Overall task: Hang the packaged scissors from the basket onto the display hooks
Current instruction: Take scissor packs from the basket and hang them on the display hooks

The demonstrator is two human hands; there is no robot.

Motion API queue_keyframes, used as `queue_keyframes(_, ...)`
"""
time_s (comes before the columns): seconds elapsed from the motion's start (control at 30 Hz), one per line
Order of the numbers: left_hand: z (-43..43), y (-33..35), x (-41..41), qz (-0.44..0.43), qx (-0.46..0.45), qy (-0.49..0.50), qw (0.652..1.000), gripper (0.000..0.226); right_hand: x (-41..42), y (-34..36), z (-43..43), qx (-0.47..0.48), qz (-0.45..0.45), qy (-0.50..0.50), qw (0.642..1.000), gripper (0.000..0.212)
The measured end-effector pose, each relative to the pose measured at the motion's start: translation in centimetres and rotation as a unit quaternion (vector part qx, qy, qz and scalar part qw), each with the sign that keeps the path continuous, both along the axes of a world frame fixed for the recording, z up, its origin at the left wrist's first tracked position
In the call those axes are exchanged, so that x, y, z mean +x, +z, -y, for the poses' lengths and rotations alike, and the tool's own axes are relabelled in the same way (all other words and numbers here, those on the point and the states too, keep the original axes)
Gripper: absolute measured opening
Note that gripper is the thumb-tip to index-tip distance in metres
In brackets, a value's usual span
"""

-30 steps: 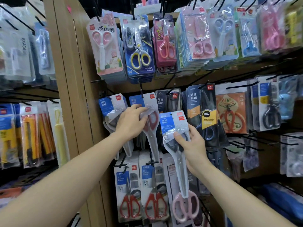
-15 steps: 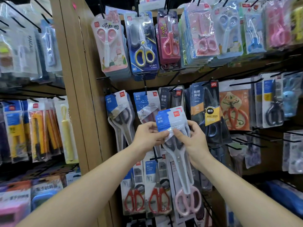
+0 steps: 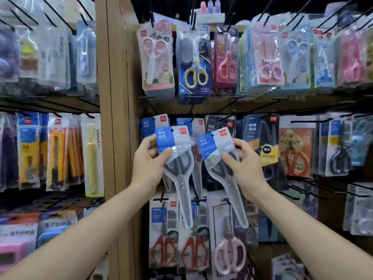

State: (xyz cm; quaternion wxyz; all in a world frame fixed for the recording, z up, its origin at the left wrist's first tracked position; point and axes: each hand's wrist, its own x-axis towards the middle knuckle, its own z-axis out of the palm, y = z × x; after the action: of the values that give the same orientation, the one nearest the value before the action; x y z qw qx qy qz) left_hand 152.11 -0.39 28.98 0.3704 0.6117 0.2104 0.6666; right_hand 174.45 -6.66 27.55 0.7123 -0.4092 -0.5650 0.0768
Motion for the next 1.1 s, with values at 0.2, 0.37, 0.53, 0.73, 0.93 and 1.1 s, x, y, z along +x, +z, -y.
queue_keyframes(0.2,-0.7,0.5,-2.4,0.028,0.059,0.061,0.996,0.046,-1.7,4.3,0.1,-0.010,0.081,0.025,0.996,0.059)
queue_keyframes(0.37,-1.5,1.3,-4.0,-0.034,0.201,0.180,0.962,0.057,-2.6,5.9,-0.5,-0.005,0.097,0.008,0.995,0.067)
queue_keyframes(0.53,-3.1,2.3,-4.8,-0.098,0.358,0.326,0.870,0.058,-2.9,6.4,-1.4,0.000,0.106,-0.010,0.994,0.069)
queue_keyframes(0.73,-5.6,2.8,-6.2,-0.116,0.382,0.403,0.824,0.057,-3.8,5.5,-2.6,0.002,0.046,0.010,0.999,0.069)
queue_keyframes(0.93,-6.6,1.6,-6.1,-0.099,0.434,0.407,0.797,0.055,-4.2,4.9,-3.7,0.018,0.001,0.047,0.999,0.065)
queue_keyframes(1.1,-6.7,1.4,-6.1,-0.099,0.438,0.401,0.799,0.056,-3.8,4.4,-5.1,0.000,0.037,-0.003,0.999,0.060)
